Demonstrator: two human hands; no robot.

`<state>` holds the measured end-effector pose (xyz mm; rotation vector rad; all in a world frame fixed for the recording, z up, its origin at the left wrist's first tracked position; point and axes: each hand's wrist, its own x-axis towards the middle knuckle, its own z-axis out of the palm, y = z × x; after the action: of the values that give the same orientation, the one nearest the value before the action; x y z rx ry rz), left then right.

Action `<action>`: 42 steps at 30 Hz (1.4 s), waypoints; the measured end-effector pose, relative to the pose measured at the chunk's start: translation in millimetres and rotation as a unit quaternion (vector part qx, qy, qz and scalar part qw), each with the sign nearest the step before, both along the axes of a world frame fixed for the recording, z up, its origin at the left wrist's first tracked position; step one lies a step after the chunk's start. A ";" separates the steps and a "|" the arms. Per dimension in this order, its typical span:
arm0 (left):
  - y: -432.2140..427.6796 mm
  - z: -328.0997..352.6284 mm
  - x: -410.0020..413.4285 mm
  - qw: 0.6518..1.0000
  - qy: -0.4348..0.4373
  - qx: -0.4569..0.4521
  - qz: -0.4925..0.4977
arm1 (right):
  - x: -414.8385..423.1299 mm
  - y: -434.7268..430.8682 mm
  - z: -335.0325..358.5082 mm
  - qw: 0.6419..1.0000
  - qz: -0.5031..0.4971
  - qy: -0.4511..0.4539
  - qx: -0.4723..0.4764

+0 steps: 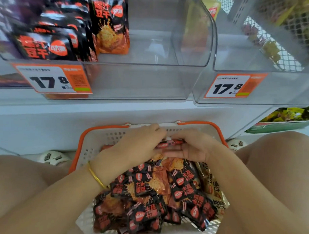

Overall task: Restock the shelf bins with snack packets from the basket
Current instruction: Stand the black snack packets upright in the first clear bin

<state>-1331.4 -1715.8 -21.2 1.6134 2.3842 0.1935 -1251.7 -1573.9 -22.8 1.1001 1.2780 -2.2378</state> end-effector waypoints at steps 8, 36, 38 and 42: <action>-21.3 54.4 -35.6 0.913 -0.302 0.209 0.178 | 2.1 -3.0 28.5 0.963 0.085 0.153 0.204; -51.0 103.8 -135.8 0.880 0.295 0.258 0.268 | -268.6 -10.6 88.4 0.746 0.125 0.145 0.638; -50.7 104.5 -135.4 0.881 0.291 0.255 0.272 | -270.2 -14.8 85.1 0.773 0.123 0.124 0.610; -50.7 103.7 -137.0 0.880 0.293 0.256 0.272 | -266.3 -15.6 90.4 0.808 0.134 0.096 0.566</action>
<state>-1468.4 -1766.4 82.4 1.2355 3.4708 0.5481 -1518.0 -1589.5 67.7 0.8679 2.7894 -1.2613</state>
